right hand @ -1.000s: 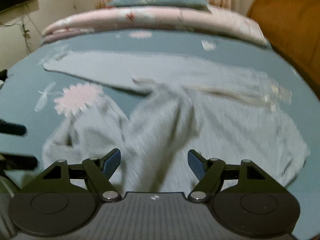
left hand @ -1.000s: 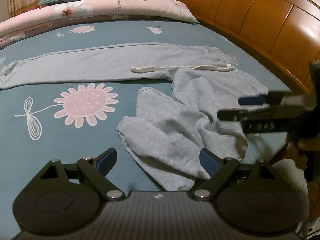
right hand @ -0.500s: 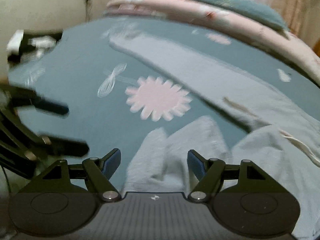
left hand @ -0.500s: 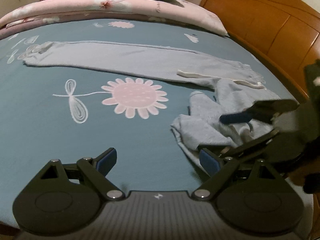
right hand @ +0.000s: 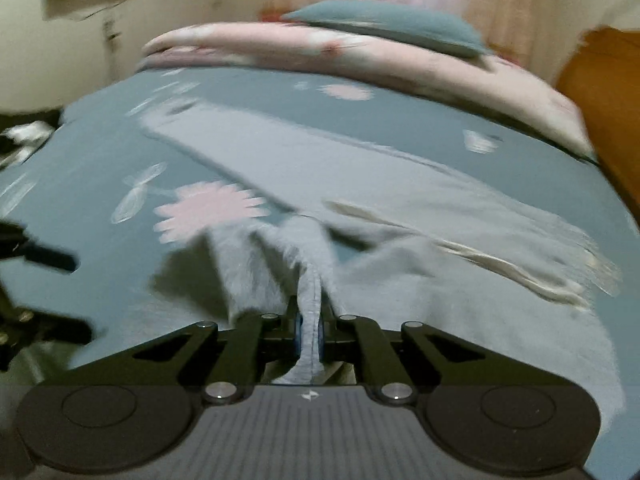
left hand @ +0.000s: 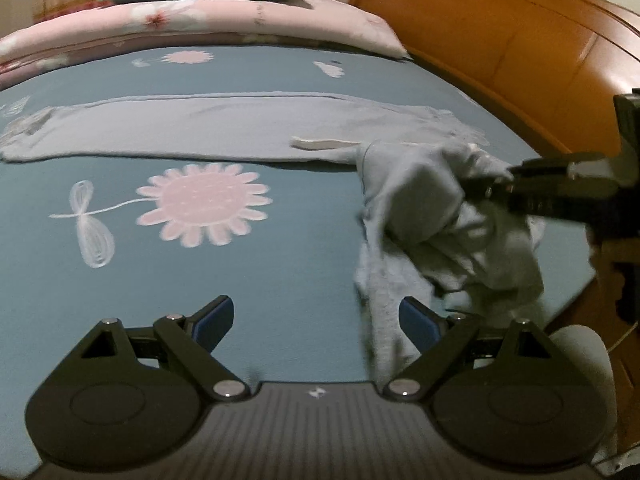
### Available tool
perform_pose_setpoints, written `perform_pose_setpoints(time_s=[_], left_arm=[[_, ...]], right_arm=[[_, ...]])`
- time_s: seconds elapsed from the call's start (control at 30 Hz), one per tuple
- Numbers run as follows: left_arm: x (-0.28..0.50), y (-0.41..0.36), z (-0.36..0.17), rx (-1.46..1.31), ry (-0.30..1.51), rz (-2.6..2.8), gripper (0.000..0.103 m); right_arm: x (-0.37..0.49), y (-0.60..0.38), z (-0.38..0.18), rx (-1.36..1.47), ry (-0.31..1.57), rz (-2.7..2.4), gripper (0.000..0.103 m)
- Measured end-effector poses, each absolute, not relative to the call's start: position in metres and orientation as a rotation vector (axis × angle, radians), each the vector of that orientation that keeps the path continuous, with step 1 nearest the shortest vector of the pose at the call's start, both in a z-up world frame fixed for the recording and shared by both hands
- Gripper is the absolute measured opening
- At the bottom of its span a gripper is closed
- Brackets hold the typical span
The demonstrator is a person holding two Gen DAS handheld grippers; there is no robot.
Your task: Fold clothes
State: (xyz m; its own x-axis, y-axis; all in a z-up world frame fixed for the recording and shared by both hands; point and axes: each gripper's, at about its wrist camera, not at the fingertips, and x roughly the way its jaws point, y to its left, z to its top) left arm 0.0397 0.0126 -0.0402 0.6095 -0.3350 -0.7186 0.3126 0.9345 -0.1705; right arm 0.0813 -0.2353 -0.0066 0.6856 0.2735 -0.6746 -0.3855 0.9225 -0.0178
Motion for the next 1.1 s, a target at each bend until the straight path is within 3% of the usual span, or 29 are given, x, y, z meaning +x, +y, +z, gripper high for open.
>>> perform_pose_setpoints(time_s=[0.3,0.4,0.53,0.8,0.93,1.1], left_arm=[[0.043,-0.03,-0.044,0.019,0.865,-0.459,0.09],[0.043,-0.036,-0.045,0.006,0.878,-0.47,0.09],[0.043,-0.036,-0.047,0.008,0.89,-0.456,0.09],[0.044,-0.026,-0.049,0.011,0.9,-0.431,0.09],[0.036,-0.022,-0.047,0.029,0.9,-0.431,0.09],[0.024,-0.011,-0.046,0.038,0.896,-0.416,0.09]], right_arm=[[0.093,-0.343,-0.052,-0.026,0.803,0.038,0.01],[0.091,-0.359,-0.064,-0.018,0.849,-0.014,0.028],[0.08,-0.362,-0.053,-0.031,0.829,-0.013,0.039],[0.046,-0.339,0.0,-0.103,0.738,0.23,0.045],[0.034,-0.285,-0.006,-0.328,0.782,0.471,0.045],[0.015,-0.227,-0.03,-0.814,0.785,0.644,0.045]])
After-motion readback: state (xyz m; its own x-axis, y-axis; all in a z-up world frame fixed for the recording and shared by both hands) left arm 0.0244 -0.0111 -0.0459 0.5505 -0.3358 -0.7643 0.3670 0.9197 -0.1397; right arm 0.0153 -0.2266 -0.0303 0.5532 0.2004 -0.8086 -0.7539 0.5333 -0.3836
